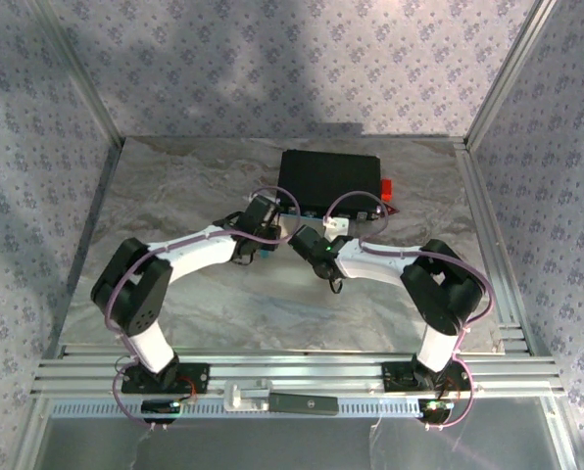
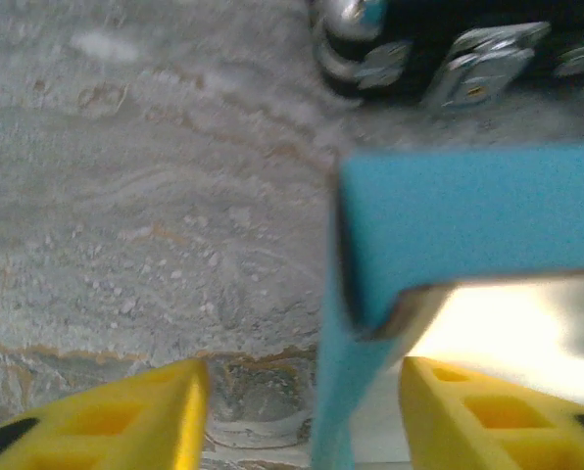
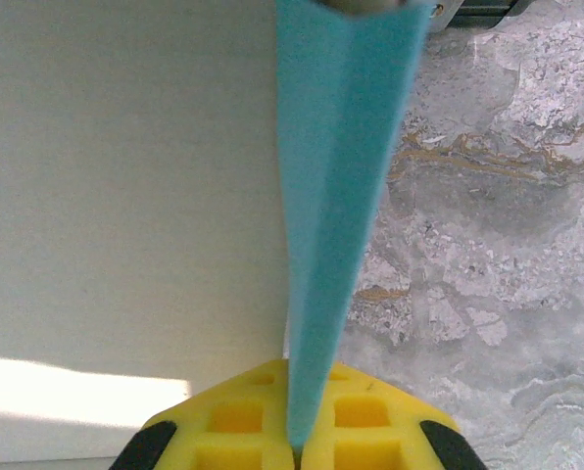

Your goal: Fold the paper box

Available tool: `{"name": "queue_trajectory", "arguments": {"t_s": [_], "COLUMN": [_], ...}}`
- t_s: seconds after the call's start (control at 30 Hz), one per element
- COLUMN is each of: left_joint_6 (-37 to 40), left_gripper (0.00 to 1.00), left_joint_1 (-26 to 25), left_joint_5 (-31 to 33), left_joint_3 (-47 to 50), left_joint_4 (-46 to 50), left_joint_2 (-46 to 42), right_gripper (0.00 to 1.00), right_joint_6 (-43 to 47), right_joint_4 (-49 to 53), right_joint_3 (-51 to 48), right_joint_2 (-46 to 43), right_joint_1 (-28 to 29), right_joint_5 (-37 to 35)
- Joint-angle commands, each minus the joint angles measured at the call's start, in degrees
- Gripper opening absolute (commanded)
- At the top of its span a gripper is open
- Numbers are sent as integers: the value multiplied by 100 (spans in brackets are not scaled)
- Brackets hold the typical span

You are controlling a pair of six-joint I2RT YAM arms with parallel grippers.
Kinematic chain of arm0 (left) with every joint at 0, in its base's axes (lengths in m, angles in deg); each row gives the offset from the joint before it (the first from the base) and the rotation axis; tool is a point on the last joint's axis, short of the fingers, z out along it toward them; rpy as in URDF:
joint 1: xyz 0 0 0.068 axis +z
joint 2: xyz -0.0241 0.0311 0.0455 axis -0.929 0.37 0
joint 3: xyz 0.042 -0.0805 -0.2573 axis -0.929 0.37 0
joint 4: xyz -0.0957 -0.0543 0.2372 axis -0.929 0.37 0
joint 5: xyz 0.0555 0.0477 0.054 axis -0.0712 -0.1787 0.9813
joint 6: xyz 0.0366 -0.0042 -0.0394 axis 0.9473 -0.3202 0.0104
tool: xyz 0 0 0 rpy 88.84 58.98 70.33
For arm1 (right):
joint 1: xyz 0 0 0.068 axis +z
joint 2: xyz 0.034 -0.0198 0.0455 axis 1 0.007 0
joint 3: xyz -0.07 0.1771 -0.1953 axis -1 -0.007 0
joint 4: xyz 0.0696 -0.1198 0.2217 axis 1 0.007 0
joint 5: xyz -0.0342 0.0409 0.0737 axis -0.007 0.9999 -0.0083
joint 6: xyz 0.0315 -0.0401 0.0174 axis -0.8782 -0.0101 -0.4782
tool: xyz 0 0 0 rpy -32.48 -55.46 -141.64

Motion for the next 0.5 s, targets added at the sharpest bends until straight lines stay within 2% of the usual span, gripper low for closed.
{"name": "queue_trajectory", "arguments": {"t_s": [0.0,0.17,0.27,0.47], "left_joint_6": [155,242,293,359], "left_gripper": [61,64,56,52], "left_joint_1": [86,227,315,359], "left_joint_5": [-599,-1163,-1252,-1293], "left_joint_3": [-16,-4,29,12], "left_joint_4": [-159,-155,-79,-67], "left_joint_2": [-528,-718,-682,-395], "right_gripper": [0,0,0,0], "right_joint_6": [-98,-105,-83,-43], "right_joint_4": [331,348,329,236], "right_joint_3": [138,141,129,102], "right_joint_2": [87,60,35,69], "right_joint_1": [-28,-52,-76,-93], "right_joint_5": [-150,-148,-100,13]}}
